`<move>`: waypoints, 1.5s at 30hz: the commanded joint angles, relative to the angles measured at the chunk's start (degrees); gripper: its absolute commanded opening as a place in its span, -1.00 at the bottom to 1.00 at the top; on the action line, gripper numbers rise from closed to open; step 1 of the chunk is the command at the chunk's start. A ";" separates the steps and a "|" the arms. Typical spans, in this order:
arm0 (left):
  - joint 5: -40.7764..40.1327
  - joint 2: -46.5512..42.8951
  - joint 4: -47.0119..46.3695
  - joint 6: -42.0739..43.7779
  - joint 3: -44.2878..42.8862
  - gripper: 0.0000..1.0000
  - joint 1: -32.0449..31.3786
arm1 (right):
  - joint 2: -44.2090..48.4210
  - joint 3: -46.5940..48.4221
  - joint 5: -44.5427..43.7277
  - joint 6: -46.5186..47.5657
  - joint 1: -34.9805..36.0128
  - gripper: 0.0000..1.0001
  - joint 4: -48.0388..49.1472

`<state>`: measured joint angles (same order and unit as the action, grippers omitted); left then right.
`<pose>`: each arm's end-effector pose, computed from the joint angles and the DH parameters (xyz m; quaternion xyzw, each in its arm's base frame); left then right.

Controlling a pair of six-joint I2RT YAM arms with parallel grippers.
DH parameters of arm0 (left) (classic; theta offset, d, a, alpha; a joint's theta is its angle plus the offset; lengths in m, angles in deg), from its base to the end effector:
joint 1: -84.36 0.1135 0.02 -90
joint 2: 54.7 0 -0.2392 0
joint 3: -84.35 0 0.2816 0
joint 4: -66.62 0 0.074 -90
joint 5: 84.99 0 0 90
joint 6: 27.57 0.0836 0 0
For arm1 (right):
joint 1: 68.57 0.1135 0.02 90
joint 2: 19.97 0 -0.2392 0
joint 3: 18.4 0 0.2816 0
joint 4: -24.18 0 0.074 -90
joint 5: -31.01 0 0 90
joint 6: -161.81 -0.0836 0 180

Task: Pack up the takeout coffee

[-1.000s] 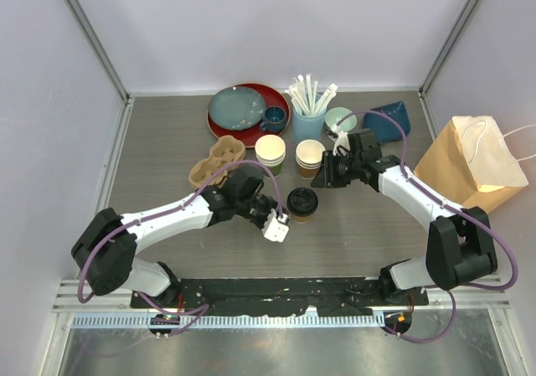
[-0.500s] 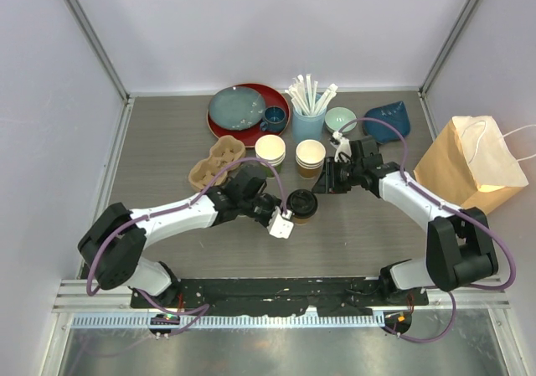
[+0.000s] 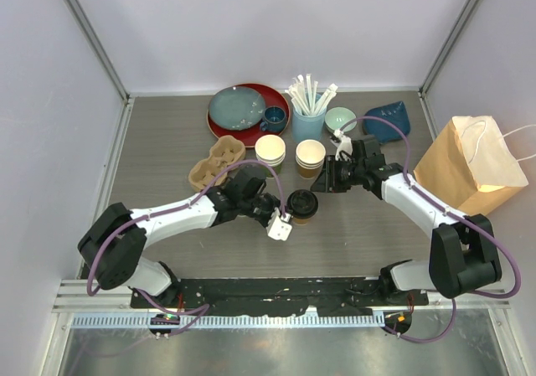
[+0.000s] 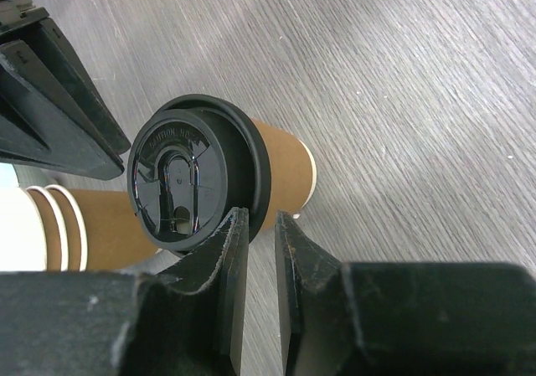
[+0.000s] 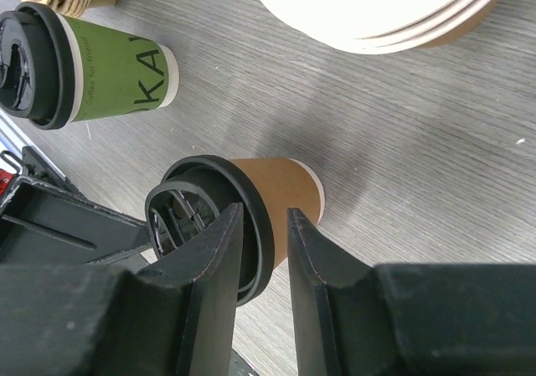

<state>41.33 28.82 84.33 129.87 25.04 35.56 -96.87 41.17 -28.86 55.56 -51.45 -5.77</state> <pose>0.1966 -0.2997 0.1413 0.8039 0.3505 -0.2182 0.4281 0.3067 0.1384 0.1551 -0.1015 0.8986 0.3328 0.2674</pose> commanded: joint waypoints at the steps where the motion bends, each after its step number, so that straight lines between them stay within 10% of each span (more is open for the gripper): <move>1: 0.86 -0.38 1.18 1.47 0.86 -0.56 -0.25 | -0.44 -0.24 3.17 0.52 -0.08 -0.34 2.44; 45: -2.13 3.66 -2.93 1.12 5.61 -0.92 -0.07 | 7.03 -28.29 -0.51 -16.80 1.42 -0.98 16.52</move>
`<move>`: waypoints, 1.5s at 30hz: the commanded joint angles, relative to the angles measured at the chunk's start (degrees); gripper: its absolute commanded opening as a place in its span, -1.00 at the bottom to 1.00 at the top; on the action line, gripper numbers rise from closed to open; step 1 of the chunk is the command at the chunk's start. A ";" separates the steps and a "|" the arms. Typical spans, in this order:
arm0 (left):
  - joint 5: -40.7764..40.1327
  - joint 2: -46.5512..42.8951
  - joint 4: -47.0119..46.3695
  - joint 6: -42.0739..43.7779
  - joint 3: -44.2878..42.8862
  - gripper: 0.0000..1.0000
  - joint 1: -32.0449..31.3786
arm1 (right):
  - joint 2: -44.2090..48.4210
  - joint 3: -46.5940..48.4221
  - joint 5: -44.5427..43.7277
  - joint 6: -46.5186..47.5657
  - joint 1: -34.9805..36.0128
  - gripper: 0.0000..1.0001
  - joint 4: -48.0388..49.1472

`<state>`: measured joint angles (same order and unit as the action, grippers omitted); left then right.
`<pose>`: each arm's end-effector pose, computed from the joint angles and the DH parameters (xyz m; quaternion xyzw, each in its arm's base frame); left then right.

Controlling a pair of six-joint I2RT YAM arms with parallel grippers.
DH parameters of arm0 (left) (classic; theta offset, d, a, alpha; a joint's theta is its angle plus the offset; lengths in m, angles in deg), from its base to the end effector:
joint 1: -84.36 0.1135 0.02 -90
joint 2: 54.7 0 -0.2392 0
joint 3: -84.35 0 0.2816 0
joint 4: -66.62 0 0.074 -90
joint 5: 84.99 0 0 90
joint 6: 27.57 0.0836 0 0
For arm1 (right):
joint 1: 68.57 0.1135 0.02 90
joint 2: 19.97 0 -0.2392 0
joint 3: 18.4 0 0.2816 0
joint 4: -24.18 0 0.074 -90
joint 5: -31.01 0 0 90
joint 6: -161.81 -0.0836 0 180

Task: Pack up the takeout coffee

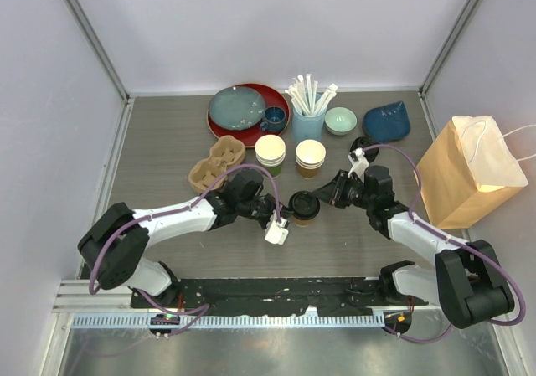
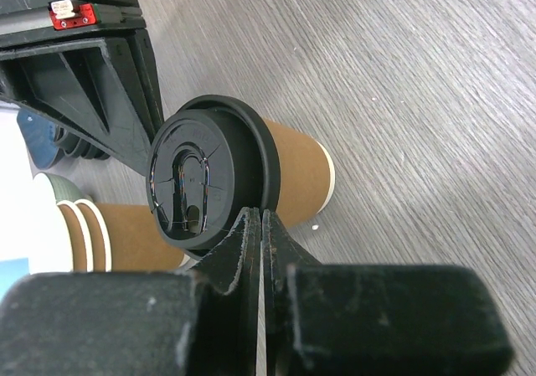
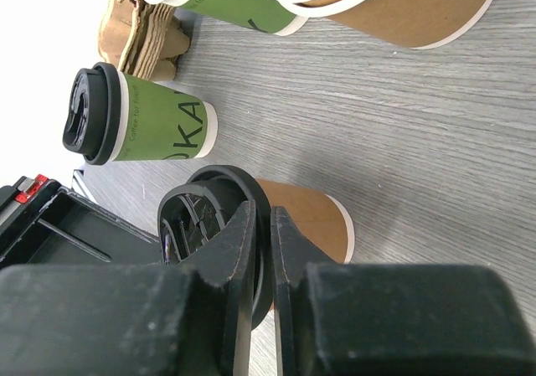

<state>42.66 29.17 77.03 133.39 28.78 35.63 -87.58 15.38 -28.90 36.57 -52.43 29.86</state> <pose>0.1937 -0.2981 0.1302 0.8080 0.3079 -0.2065 0.4580 0.2687 0.1214 0.1089 0.0059 0.8391 0.4158 0.3507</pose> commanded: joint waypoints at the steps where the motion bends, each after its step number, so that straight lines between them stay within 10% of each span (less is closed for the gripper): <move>1: -3.46 3.14 3.57 -2.49 1.61 -0.92 -0.22 | -1.74 -0.84 -0.47 2.37 2.23 -0.98 -19.47; 19: -2.49 -3.54 -9.96 2.96 3.54 -0.31 -0.22 | 1.52 13.94 -0.38 5.89 2.93 -0.56 -22.72; 35: -4.34 -5.57 -7.34 2.08 2.31 -0.16 -0.23 | -3.49 18.69 -2.93 8.52 2.93 -0.48 -27.47; 45: -6.88 -10.04 -6.81 -18.08 -2.52 -0.13 -0.05 | 0.73 26.33 -7.75 13.97 3.02 -0.22 -34.40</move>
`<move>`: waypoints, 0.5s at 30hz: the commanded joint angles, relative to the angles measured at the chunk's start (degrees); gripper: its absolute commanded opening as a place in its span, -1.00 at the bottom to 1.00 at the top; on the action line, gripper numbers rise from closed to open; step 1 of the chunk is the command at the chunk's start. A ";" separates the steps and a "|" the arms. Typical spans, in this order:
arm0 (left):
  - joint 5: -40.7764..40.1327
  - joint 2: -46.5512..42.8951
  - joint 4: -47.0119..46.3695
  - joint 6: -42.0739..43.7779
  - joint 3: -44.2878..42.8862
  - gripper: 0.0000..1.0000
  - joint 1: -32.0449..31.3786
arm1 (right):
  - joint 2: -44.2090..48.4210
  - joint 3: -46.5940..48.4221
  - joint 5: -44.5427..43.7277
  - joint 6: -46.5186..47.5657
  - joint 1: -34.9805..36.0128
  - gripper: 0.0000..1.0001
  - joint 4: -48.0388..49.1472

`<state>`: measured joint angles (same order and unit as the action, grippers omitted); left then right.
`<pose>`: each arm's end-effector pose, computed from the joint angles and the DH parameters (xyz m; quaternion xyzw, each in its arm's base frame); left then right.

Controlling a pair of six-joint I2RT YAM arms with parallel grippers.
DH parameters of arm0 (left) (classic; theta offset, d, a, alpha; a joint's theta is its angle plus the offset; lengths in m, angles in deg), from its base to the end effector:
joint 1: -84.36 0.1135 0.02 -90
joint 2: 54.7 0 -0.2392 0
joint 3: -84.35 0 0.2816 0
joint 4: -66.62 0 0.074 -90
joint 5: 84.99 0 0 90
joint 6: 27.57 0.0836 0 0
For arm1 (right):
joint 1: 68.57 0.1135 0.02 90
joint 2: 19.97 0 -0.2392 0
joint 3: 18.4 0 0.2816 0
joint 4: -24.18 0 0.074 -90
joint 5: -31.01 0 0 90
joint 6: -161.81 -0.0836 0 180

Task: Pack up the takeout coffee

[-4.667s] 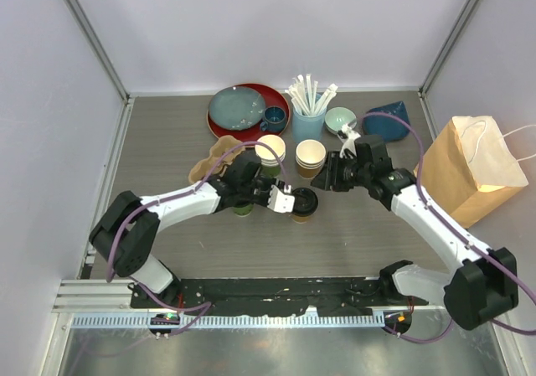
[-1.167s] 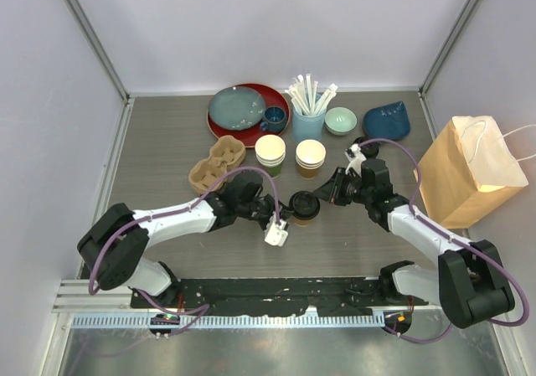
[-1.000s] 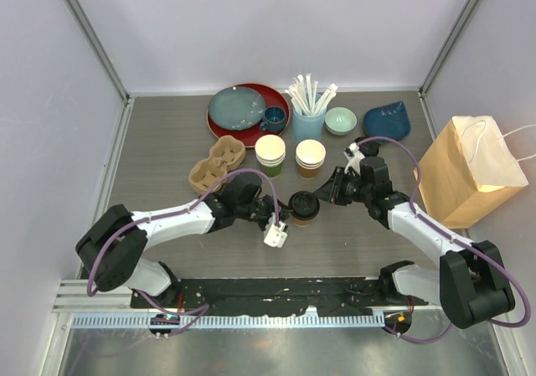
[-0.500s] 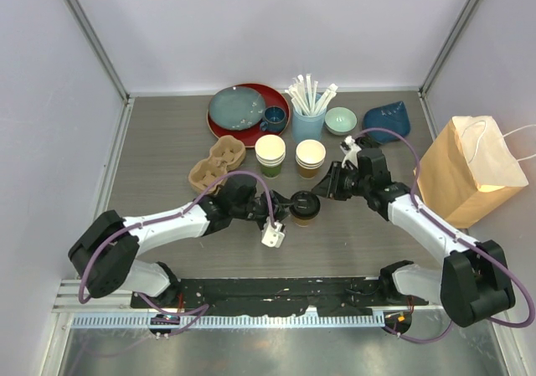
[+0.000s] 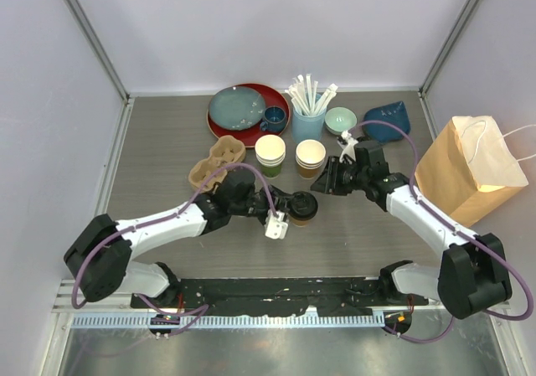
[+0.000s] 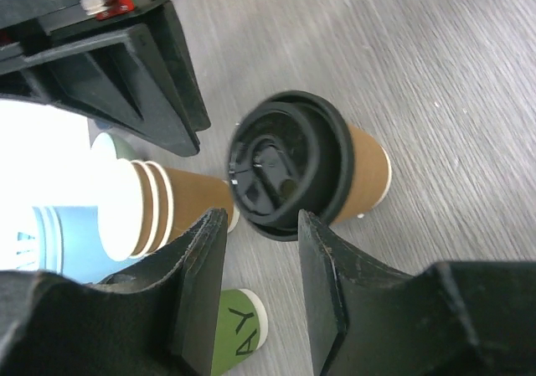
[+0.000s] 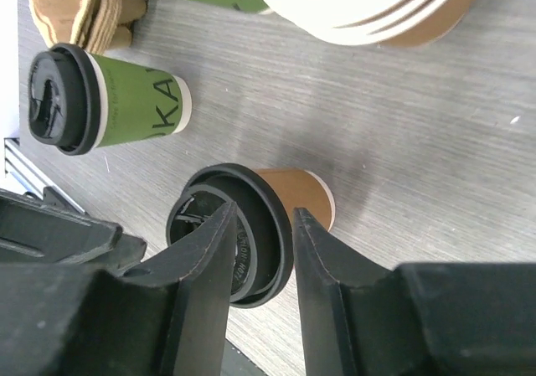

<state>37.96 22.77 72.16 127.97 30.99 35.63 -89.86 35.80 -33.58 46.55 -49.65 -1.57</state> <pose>0.1970 -0.2934 0.1607 0.7737 0.3301 -0.1721 0.5127 0.2920 0.1380 0.1630 -0.0411 0.8929 0.3366 0.2963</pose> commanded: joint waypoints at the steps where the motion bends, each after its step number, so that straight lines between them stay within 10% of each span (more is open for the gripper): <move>1: -3.75 -4.08 -1.33 -15.15 -5.43 -0.11 -0.14 | 3.18 7.49 -3.43 4.86 0.24 -0.14 -3.68; 15: -22.58 -11.65 48.48 -55.69 -30.03 0.01 16.10 | 2.39 19.36 -13.89 18.31 12.46 0.15 -15.81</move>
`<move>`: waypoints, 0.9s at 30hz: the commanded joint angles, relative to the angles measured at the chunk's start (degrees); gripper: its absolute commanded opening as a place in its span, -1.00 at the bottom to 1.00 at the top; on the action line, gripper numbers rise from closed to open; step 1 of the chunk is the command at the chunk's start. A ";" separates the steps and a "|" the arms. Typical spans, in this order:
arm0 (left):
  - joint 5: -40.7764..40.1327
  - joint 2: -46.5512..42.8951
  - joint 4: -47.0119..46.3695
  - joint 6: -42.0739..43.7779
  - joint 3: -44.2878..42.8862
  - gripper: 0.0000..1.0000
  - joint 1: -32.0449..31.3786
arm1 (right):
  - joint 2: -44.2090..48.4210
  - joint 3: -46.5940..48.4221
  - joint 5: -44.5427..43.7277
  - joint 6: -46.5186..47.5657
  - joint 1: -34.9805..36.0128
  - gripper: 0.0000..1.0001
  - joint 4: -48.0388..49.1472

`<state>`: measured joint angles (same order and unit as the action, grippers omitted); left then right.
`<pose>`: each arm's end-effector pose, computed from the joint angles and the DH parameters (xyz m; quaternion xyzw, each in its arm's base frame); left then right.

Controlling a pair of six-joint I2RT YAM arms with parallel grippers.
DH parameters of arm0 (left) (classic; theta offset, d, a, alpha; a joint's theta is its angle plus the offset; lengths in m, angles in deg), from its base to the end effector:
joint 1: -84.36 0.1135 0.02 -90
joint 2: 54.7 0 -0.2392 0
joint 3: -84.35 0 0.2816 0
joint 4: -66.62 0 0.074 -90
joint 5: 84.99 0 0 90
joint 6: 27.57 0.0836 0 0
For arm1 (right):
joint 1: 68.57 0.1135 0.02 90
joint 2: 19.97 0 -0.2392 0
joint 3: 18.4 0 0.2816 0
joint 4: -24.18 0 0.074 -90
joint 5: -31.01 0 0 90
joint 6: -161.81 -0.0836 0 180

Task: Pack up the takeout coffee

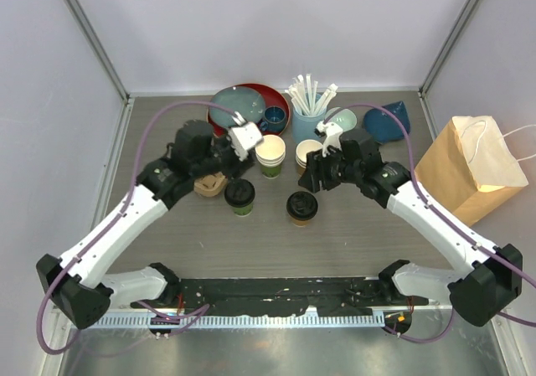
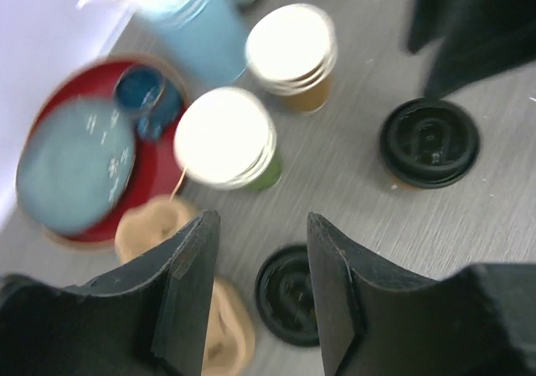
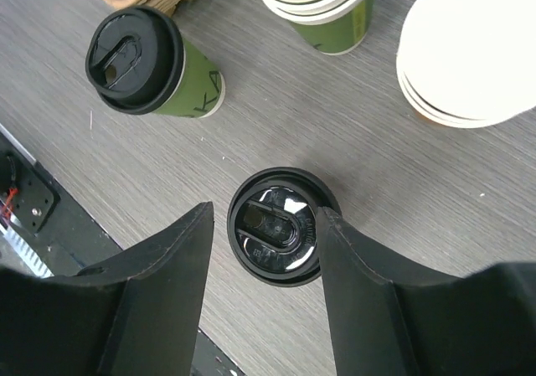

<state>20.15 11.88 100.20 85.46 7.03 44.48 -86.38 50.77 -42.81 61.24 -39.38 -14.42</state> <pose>0.2501 -0.2374 0.3254 0.4931 0.6665 -0.1889 0.5263 0.2773 0.1816 0.2559 -0.2058 0.8595 0.2711 0.3812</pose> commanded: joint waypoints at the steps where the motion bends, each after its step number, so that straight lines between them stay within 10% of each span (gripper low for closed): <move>1: -5.46 0.81 27.17 -13.27 -9.14 0.02 8.75 | -1.26 4.92 -5.02 3.71 2.54 0.17 -3.48; 12: -9.96 3.99 44.46 -17.39 -15.05 0.00 25.63 | -5.74 6.95 -20.91 2.66 15.10 0.18 -8.50; 27: 8.66 2.41 28.73 -22.32 -1.26 -0.13 30.74 | -11.01 3.79 -25.24 0.02 22.75 -0.01 -7.01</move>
<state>22.49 15.16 134.43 64.26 3.76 75.10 -96.52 55.60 -65.89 62.64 -17.18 -23.12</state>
